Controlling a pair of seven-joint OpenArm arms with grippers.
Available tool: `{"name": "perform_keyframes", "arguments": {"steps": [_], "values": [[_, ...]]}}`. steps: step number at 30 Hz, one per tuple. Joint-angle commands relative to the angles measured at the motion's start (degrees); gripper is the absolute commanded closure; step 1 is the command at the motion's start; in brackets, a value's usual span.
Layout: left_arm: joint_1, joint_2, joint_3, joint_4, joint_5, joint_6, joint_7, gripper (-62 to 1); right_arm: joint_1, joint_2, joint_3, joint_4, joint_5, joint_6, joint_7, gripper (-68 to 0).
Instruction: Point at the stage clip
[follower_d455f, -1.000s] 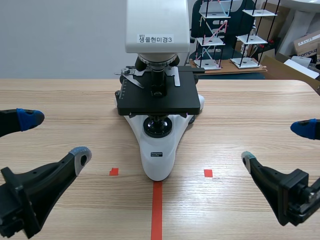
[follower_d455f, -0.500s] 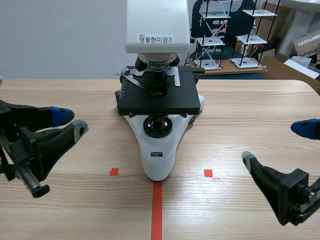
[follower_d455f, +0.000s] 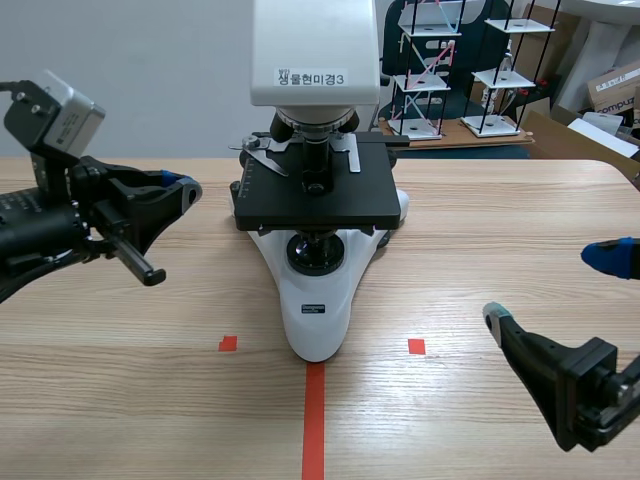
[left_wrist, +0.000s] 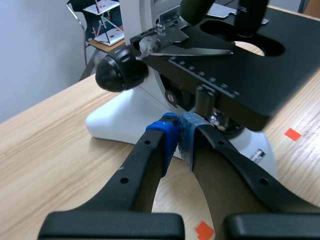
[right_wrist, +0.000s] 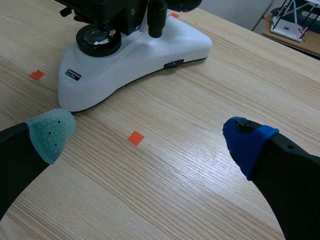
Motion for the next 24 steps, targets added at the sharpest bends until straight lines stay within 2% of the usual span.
{"name": "perform_keyframes", "arguments": {"steps": [1, 5, 11, 16, 24], "values": [[-2.3, -0.3, 1.2, 0.1, -0.6, 0.1, -1.0, -2.7, 0.8, 0.5, 0.0, 0.5, 0.6, -0.2, 0.9, -67.9], [-7.8, 0.4, 4.7, -3.1, -0.6, 0.1, -1.0, -2.7, 0.8, 0.5, 0.0, 0.5, 0.6, -0.2, 0.9, -67.9], [-13.0, 2.8, 6.4, -7.1, -0.3, 0.1, -0.9, -2.7, 0.8, 0.5, 0.0, 0.5, 0.6, -0.2, 1.0, -67.9], [-15.1, 4.3, 6.4, -9.2, -0.2, 0.1, -0.9, -2.7, 0.8, 0.5, 0.0, 0.5, 0.6, -0.2, 1.0, -67.9], [-16.1, 5.2, 7.6, -11.0, 2.5, 0.1, -0.9, -2.7, 0.8, 0.5, 0.0, 0.5, 0.6, -0.2, 1.0, -67.9]]}}
